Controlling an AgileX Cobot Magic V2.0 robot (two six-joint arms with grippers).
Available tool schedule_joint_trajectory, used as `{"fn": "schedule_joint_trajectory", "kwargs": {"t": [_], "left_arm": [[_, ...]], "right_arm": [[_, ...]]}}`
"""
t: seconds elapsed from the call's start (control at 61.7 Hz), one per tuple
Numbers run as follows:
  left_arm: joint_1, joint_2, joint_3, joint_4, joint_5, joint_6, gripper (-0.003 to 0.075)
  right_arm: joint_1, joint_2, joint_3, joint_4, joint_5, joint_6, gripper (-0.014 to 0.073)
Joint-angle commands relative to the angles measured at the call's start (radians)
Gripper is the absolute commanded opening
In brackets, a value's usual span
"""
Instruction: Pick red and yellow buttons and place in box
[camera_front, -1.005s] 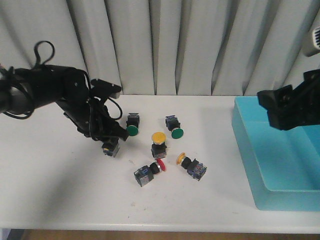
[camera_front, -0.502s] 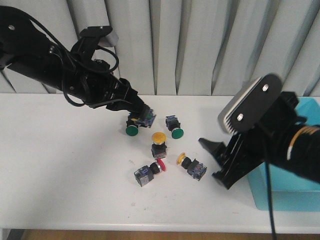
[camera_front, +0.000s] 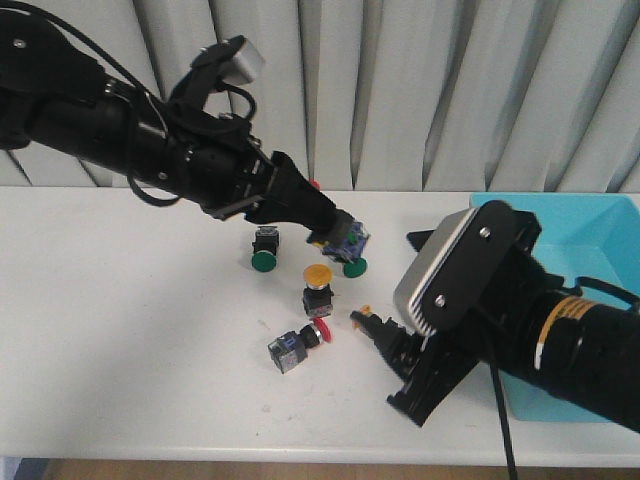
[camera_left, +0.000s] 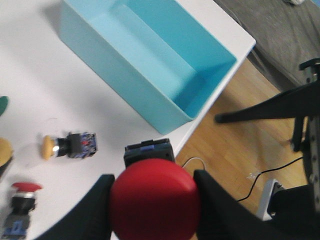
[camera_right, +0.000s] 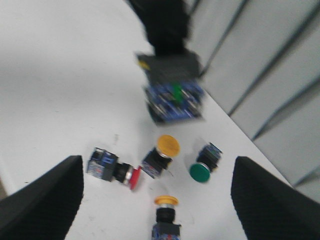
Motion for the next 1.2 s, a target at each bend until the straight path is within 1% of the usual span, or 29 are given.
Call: {"fn": "schedule_joint_trajectory", "kwargs": {"t": [0.0,0.275,0.518,0.583,0.632,0.68,0.794,0.81,0.94,1.037,1.102,1.183], "left_arm": [[-0.035,-0.033,-0.031,-0.073,-0.010,0.005,-0.0008],[-0.095,-0.022,-0.031,-0.075,0.016,-0.005,-0.0007],[-0.096,-0.022,-0.033,-0.113,0.072,-0.005,-0.0006],[-0.096,-0.022,-0.033,-0.133,0.087,-0.005,-0.0006],[-0.096,-0.022,-0.033,-0.137,0.093,-0.005,-0.0006],[-0.096,-0.022,-0.033,-0.136,0.094,-0.005,-0.0006],[-0.096,-0.022,-0.033,-0.130,0.094,-0.005,-0.0004],[-0.096,-0.022,-0.033,-0.130,0.094,-0.005,-0.0004],[-0.096,-0.022,-0.033,-0.130,0.087,-0.005,0.0002],[-0.096,-0.022,-0.033,-0.125,0.079,0.011,0.0022],[-0.096,-0.020,-0.033,-0.125,0.078,0.051,0.0045],[-0.096,-0.017,-0.033,-0.124,0.079,0.100,0.0097]], "right_arm": [[0.009,-0.012,-0.027,-0.008,-0.068,-0.012,0.0580],[0.009,-0.012,-0.027,-0.011,-0.067,-0.012,0.0580],[0.009,0.019,-0.027,-0.015,-0.063,-0.015,0.0580],[0.009,0.027,-0.027,-0.015,-0.069,-0.015,0.0563],[0.009,0.029,-0.027,-0.015,-0.072,-0.015,0.0533],[0.009,0.029,-0.027,-0.015,-0.078,-0.015,0.0483],[0.009,0.028,-0.027,-0.013,-0.089,-0.012,0.0279],[0.009,0.028,-0.027,-0.013,-0.089,-0.012,0.0233],[0.009,0.028,-0.027,-0.013,-0.089,-0.012,-0.0013],[0.009,0.028,-0.027,-0.011,-0.089,-0.012,-0.0008],[0.009,0.028,-0.027,-0.011,-0.094,-0.012,-0.0007],[0.009,0.028,-0.027,-0.011,-0.095,-0.012,-0.0006]]}}
